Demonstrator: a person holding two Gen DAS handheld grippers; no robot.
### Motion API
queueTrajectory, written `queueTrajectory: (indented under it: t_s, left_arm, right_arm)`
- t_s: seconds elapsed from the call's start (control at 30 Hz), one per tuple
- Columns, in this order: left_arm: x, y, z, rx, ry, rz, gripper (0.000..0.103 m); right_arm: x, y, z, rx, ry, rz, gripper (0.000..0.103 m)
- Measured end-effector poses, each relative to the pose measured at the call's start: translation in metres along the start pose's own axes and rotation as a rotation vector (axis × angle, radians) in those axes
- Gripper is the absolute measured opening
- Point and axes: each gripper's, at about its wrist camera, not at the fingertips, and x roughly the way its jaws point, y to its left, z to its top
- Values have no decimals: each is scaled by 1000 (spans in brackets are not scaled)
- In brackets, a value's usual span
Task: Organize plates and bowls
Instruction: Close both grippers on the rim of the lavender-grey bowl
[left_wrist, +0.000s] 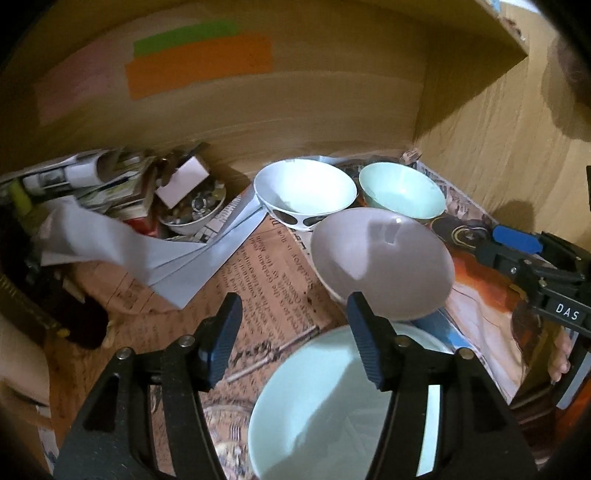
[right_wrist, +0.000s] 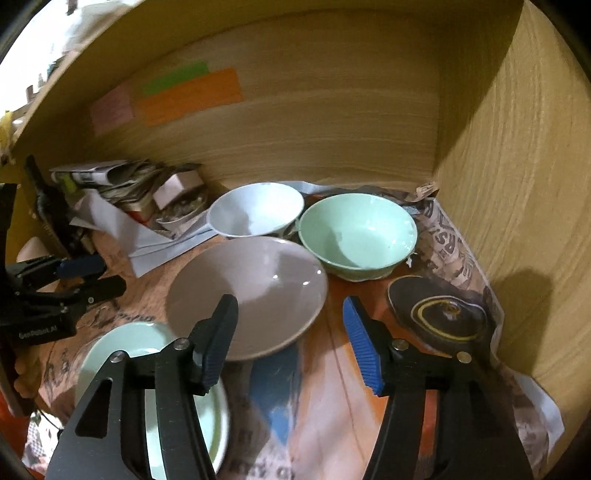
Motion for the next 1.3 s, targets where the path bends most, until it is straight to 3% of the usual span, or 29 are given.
queueTrajectory:
  t_s: [0.53,0.8,0.97,1.1,1.3]
  left_arm:
    - [90,-9,31,-16,190,-77,61]
    - [105,-15,30,-22,214,-101,61]
    - [110,-17,30,-11,208,-108,60]
    - [113,-17,30,-11,211,-125,47]
    - [120,-18,27,-16,242,-166,23]
  right_arm:
    - [68,-22,2,56,154,34,56]
    - [86,-20,-6,48,195,61,56]
    - [94,-19,-7,51,215,85,38]
    - [97,-19,-9,59,211,91,22]
    - [95,-21,-9,78,199,92,20]
